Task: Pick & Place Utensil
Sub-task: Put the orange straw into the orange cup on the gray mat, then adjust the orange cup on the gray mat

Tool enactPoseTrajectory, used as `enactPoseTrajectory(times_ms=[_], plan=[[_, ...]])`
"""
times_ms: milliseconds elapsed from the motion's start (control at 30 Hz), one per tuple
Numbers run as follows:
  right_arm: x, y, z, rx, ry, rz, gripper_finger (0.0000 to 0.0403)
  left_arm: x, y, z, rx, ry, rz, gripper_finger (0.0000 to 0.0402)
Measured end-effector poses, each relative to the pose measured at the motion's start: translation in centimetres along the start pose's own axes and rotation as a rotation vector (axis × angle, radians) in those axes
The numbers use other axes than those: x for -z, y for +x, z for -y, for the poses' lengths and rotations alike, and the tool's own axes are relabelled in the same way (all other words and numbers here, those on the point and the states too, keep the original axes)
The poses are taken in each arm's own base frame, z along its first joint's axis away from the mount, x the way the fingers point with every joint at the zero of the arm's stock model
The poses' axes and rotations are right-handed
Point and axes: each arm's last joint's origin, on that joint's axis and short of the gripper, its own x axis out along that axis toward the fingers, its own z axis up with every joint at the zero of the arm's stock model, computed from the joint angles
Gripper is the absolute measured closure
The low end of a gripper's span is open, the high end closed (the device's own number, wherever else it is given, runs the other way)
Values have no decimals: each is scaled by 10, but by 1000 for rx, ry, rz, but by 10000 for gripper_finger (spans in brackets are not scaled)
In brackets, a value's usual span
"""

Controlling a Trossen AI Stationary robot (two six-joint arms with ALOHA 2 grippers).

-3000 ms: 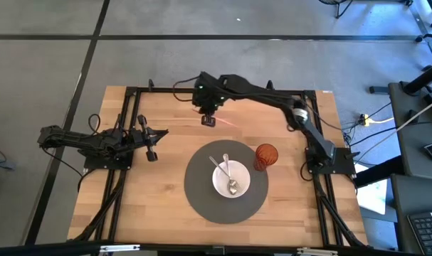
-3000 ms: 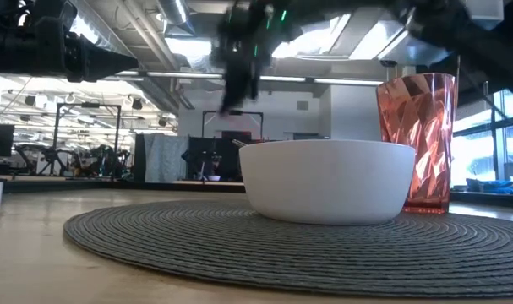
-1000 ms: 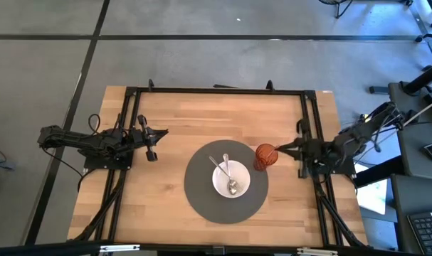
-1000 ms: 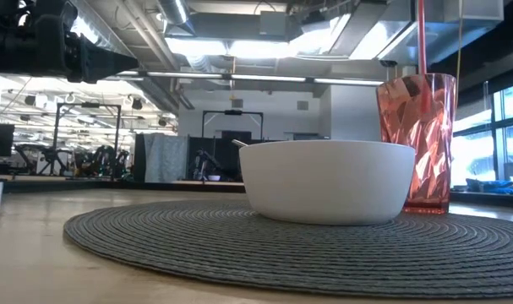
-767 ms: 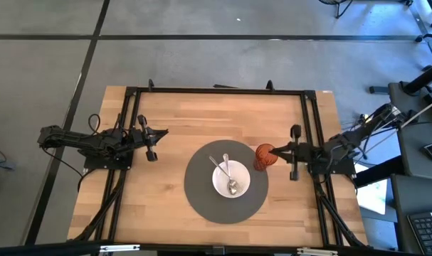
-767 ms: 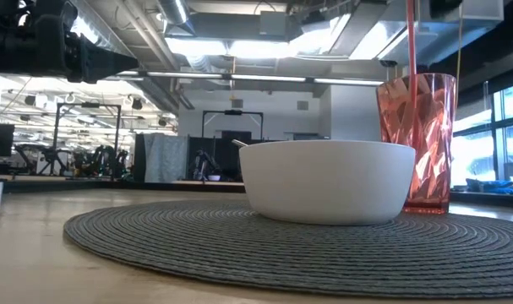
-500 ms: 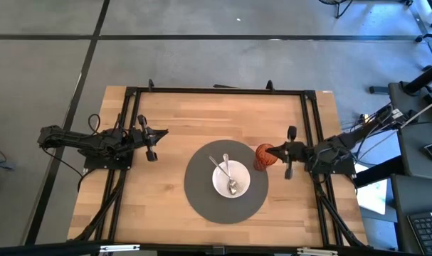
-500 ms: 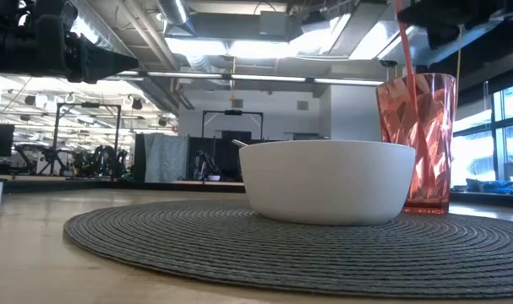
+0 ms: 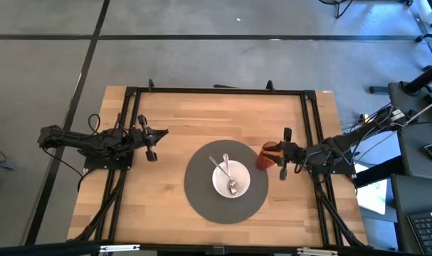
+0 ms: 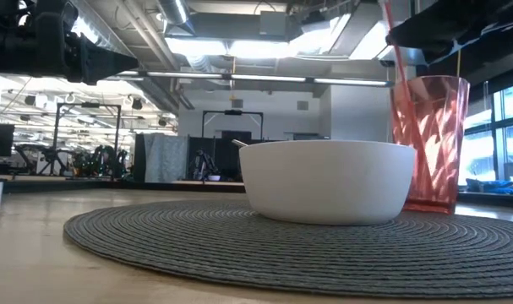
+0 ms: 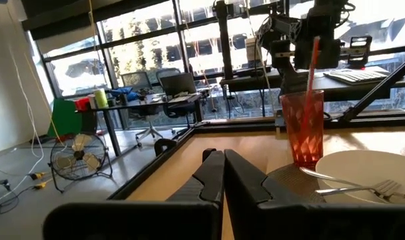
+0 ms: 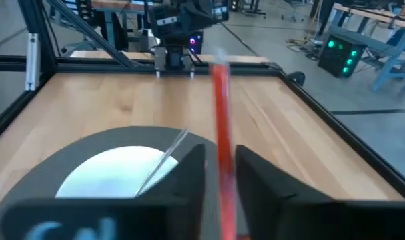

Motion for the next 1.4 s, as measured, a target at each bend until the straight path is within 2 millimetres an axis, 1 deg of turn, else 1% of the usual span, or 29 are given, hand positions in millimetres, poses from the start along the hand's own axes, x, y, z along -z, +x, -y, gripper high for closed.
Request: enactPoseTrajectory(times_ms=[133, 233, 300, 400, 500, 633, 733, 867, 967, 1033, 1167, 1300, 1400], plan=[[-8, -1, 0, -12, 12, 22, 267, 0, 0, 0, 0, 0, 0, 400], [-13, -2, -1, -29, 9, 34, 220, 0, 0, 0, 0, 1, 0, 398], [-17, -2, -1, -31, 7, 44, 198, 0, 0, 0, 0, 1, 0, 396], [-21, -3, 0, -32, -2, 52, 177, 0, 0, 0, 0, 0, 0, 396], [-20, -3, -1, -35, -6, 42, 171, 0, 0, 0, -1, 0, 0, 399], [-22, -4, -3, -115, -32, 30, 175, 0, 0, 0, 0, 1, 0, 399], [-37, -7, -2, -139, -51, -11, 180, 0, 0, 0, -1, 1, -1, 397], [-60, -11, -2, -130, -53, -126, 181, 0, 0, 0, -1, 1, -1, 396], [-75, -12, -3, -141, -79, -260, 181, 0, 0, 0, -1, 1, -1, 399], [-81, -11, -6, -152, -99, -380, 182, 0, 0, 0, -1, 1, -1, 400], [-81, -2, -15, -139, -129, -613, 182, 0, 0, 0, -1, 1, 0, 397], [-67, 12, -26, -135, -162, -782, 182, 0, 0, 0, -1, 0, -1, 396], [-57, 20, -32, -115, -178, -861, 182, 0, 0, 0, -1, -1, -1, 398]])
